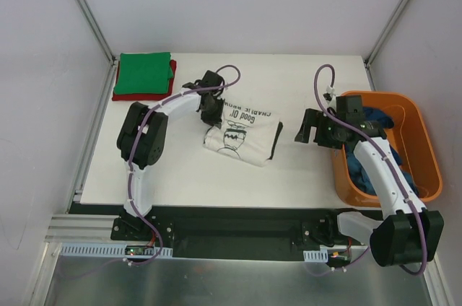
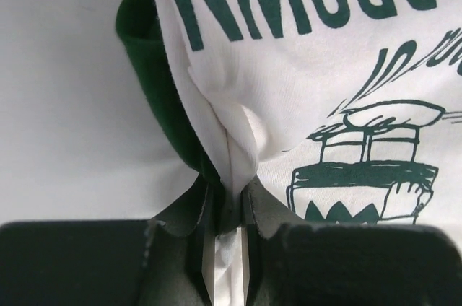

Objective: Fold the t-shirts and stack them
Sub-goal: Put the neatly folded tshirt into the corner of the board with the left arm

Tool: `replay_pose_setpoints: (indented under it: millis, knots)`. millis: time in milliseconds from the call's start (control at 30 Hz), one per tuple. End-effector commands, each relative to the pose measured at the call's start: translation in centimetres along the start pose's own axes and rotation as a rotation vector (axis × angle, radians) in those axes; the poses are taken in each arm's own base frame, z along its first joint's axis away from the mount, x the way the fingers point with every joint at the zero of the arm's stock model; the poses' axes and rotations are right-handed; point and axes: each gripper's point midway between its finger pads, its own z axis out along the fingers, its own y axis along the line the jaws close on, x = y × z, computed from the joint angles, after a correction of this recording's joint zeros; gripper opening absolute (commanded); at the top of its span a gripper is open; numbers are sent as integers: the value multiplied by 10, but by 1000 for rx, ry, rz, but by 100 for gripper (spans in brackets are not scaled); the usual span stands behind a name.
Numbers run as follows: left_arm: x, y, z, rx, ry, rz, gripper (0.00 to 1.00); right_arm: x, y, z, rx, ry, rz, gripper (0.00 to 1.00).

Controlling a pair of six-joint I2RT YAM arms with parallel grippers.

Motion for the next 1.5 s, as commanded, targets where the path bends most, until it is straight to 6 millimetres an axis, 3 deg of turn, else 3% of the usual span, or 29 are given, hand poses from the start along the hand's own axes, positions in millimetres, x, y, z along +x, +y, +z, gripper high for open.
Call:
replay_pose_setpoints:
  millis: [0,300,500,567,700,867,1267,1467]
  knots:
    - [-65,60,-64,-315,-201,175,0,-27,-14,-18,99,-122,-57,97]
    - [-143,148,-135,-577,-312,331,0,-38,-39,-29,252,-200,-61,97]
    - [-184,192,-185,-674,-396,341,0,-41,-46,-28,290,-200,-61,97]
    - [-198,197,-199,-683,-438,337,0,-43,-48,-27,303,-198,-58,97]
    - [-220,202,-220,-676,-500,376,0,-45,-48,-25,307,-195,-56,97]
    - [-241,193,-249,-680,-586,394,0,-45,-50,-23,314,-185,-57,97]
    - [-251,177,-304,-664,-721,348,0,-44,-50,-19,313,-176,-51,97]
    - [-248,183,-315,-691,-730,321,0,-43,-49,-18,304,-173,-50,97]
